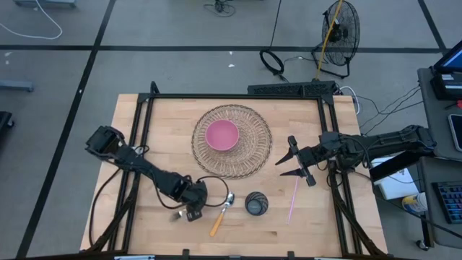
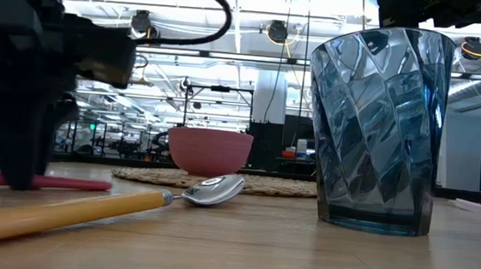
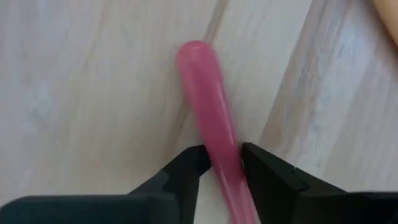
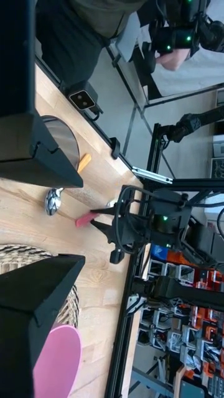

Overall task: Pick & Place Utensil
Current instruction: Put the red fork into the pink bowl on the woven mat

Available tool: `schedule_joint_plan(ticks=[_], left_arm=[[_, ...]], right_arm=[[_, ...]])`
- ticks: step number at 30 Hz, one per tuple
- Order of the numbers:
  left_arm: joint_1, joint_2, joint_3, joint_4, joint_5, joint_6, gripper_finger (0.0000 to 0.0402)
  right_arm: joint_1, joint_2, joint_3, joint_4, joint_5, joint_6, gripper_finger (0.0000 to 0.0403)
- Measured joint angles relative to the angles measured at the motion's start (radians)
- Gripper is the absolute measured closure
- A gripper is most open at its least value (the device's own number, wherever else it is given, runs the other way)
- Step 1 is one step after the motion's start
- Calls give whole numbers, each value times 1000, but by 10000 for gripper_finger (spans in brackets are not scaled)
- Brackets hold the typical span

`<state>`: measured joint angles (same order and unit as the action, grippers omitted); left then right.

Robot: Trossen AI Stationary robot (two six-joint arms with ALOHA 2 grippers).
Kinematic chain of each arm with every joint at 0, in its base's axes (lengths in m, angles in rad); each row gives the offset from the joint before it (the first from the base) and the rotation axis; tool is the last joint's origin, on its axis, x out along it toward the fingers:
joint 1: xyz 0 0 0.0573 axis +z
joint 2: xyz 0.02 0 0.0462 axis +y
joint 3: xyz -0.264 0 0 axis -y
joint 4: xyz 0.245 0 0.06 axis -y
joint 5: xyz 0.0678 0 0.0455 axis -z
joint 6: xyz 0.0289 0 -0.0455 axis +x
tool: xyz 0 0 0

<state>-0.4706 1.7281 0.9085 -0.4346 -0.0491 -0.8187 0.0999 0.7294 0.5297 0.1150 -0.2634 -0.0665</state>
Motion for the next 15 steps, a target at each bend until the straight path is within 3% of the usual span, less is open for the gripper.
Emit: schedule_joint_plan(ticks=[6,15], left_arm=[[37,3,-1,51,-28,111,307],[86,2,-1,51,16,194,311]], right_arm=[[0,0,0,0,0,1,227],[0,0,0,0,0,2,227]])
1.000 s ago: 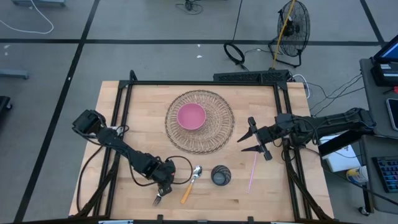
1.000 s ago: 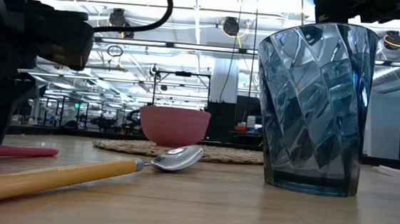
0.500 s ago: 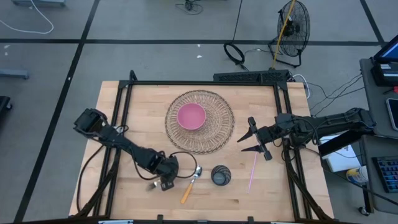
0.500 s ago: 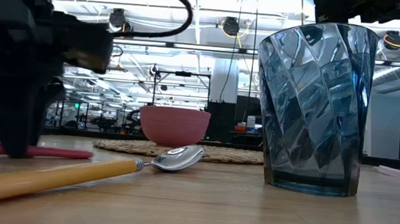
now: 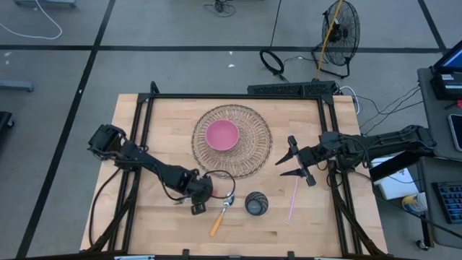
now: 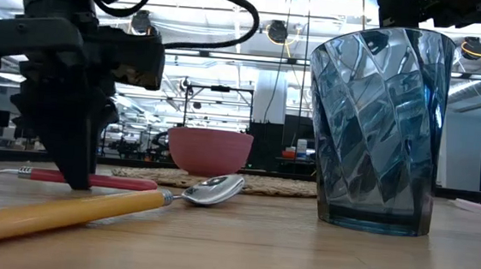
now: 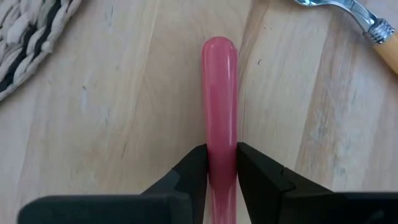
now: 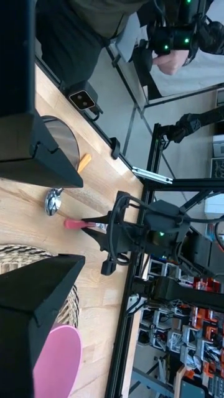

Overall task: Pick & Place Utensil
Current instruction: Put the red fork into the pink bowl on the woven mat

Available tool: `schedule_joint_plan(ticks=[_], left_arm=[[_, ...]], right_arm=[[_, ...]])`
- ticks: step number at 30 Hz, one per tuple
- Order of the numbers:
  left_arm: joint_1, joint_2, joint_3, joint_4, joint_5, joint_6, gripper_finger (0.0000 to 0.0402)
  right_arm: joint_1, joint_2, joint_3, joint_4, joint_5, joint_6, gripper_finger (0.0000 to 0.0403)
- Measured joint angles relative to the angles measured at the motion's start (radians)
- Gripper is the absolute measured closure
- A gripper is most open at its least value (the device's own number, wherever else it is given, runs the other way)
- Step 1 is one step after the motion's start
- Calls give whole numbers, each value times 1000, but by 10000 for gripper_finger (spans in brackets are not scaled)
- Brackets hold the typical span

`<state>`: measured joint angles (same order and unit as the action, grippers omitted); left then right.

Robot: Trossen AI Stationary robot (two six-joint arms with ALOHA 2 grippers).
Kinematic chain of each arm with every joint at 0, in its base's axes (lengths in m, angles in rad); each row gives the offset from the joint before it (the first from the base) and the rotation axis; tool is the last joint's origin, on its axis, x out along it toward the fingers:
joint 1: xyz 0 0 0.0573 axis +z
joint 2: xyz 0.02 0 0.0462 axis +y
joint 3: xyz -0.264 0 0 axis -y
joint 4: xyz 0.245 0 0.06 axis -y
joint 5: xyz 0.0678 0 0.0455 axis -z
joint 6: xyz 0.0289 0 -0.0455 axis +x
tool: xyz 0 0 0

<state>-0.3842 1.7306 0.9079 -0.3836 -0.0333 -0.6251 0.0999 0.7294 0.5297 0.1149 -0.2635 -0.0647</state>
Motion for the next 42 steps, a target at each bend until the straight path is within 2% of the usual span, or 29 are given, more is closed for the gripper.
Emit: schedule_joint_plan(ticks=[8,20,31,42], left_arm=[[29,-2,1,-7,57,7,312],[37,-2,1,-7,55,-3,312],[35,-31,2,17,-12,4,312],[14,-157,3,39,-126,23,312]], right_arm=[[0,0,0,0,0,0,227],[0,0,0,0,0,1,227],[0,0,0,-1,0,1,227],[0,0,0,-7,0,19,227]])
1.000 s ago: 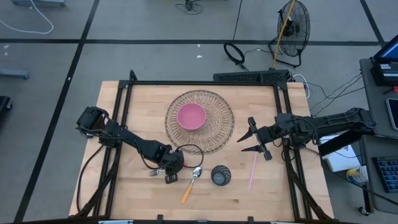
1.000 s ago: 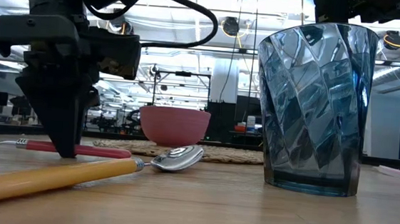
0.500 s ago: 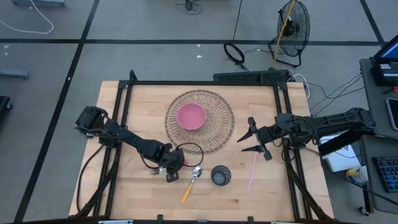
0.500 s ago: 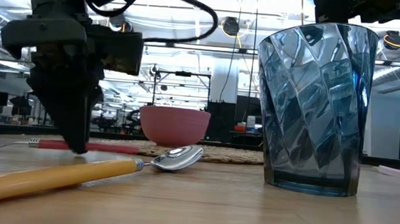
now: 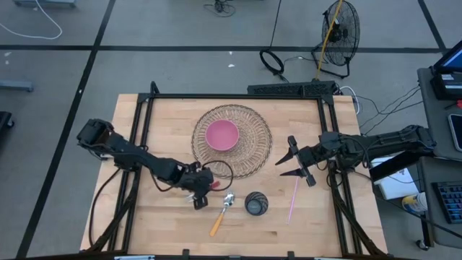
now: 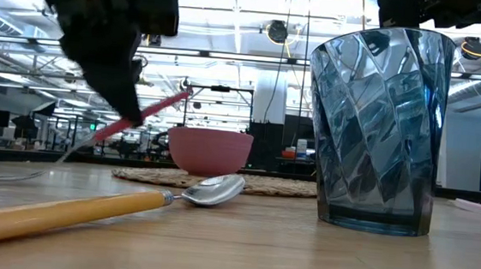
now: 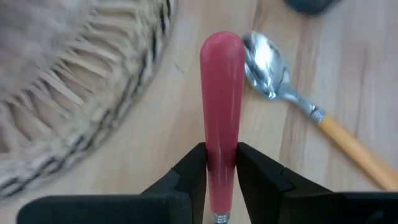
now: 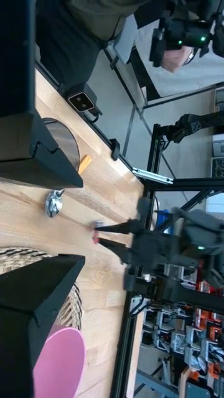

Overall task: Pick & Place Utensil
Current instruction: Put the red fork into the pink bowl on the woven mat

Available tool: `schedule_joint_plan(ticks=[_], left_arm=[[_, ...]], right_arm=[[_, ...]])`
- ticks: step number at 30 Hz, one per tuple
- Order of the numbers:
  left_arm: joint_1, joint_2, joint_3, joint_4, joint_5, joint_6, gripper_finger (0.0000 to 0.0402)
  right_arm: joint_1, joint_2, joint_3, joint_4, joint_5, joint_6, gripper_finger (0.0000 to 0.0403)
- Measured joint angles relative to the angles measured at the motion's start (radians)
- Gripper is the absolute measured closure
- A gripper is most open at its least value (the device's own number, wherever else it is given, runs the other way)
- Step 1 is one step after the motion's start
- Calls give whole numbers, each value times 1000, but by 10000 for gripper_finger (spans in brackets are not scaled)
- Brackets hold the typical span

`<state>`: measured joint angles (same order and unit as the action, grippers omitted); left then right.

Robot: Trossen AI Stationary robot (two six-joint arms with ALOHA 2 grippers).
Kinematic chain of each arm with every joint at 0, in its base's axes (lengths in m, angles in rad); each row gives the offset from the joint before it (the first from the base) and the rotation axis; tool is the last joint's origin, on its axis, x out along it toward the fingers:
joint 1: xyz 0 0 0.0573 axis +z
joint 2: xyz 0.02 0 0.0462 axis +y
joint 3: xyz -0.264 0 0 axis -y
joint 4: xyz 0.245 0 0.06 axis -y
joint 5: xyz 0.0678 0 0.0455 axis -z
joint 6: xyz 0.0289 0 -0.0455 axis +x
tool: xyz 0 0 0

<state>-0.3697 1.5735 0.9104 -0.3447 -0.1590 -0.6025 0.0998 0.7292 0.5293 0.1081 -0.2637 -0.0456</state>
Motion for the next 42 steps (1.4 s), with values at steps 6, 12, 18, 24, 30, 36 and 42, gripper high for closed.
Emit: schedule_joint_plan(ticks=[6,12,18,24,30,36,42], left_arm=[[-15,-42,1,10,-61,0,312],[-24,-53,0,11,-86,0,312],[-23,-52,0,7,-101,4,312],[-23,-69,0,3,-123,21,312],[-23,-117,-2,24,-163,45,312],[-23,-190,0,57,-206,81,312],[-26,-237,0,53,-210,101,312]], right_arm=[[0,0,0,-9,0,8,227],[0,0,0,-10,0,8,227],[0,0,0,-9,0,8,227],[0,0,0,-9,0,8,227],[0,0,0,-8,0,8,227],[0,1,0,-8,0,9,227],[0,0,0,-8,0,17,227]])
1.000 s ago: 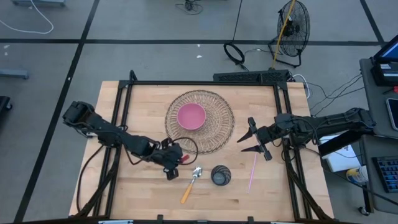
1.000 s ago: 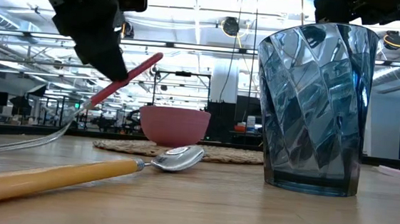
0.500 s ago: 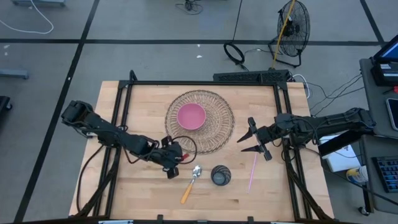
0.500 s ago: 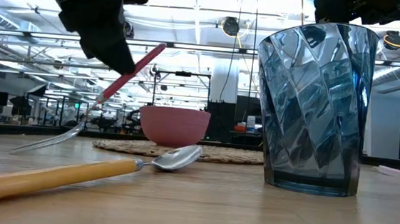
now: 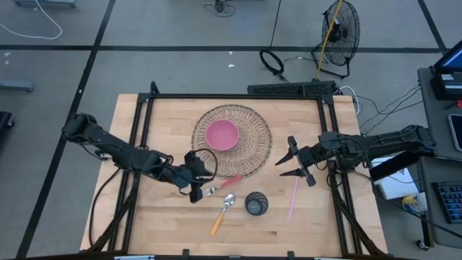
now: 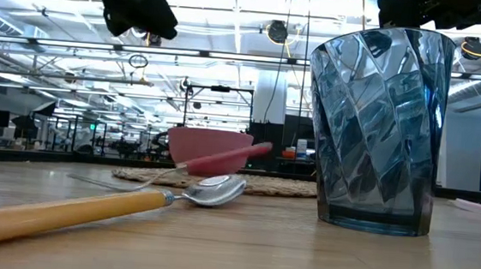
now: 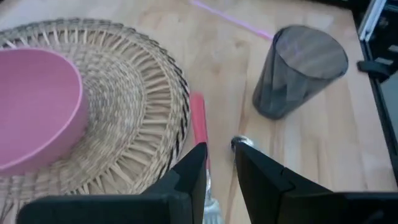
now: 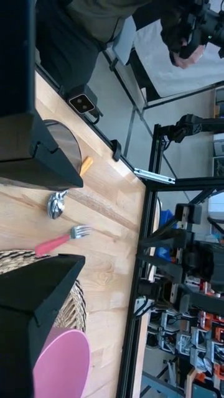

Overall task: Pick & Place Utensil
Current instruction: Put the red fork into the pink bowl on the woven mat

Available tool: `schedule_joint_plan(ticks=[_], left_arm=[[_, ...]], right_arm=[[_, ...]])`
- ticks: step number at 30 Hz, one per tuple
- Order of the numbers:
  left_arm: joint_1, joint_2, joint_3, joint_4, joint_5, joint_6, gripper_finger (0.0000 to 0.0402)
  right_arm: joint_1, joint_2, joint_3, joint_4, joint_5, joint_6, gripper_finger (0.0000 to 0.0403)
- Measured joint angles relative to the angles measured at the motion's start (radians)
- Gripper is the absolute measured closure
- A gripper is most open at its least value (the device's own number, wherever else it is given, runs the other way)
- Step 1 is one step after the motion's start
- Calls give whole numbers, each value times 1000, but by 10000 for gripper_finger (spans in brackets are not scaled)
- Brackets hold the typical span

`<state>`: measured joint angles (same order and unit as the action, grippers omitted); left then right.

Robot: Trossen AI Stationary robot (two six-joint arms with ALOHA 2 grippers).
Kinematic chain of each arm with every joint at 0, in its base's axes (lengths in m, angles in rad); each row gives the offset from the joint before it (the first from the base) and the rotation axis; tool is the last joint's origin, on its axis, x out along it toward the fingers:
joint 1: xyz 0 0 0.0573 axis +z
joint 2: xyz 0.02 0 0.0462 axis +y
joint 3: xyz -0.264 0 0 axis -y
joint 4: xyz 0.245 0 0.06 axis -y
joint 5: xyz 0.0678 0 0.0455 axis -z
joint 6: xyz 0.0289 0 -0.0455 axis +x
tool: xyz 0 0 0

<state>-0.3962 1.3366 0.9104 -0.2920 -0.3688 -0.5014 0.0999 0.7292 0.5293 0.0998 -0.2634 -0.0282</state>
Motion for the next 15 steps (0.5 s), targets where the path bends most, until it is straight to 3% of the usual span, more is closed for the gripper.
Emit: schedule_joint_plan(ticks=[4,9,15], left_arm=[[0,0,0,-39,12,0,312],[24,99,-2,-24,31,28,305],[130,224,0,115,173,85,225]], right_arm=[[0,0,0,0,0,0,227],[0,0,0,2,0,-10,227],[0,0,0,31,0,-11,227]])
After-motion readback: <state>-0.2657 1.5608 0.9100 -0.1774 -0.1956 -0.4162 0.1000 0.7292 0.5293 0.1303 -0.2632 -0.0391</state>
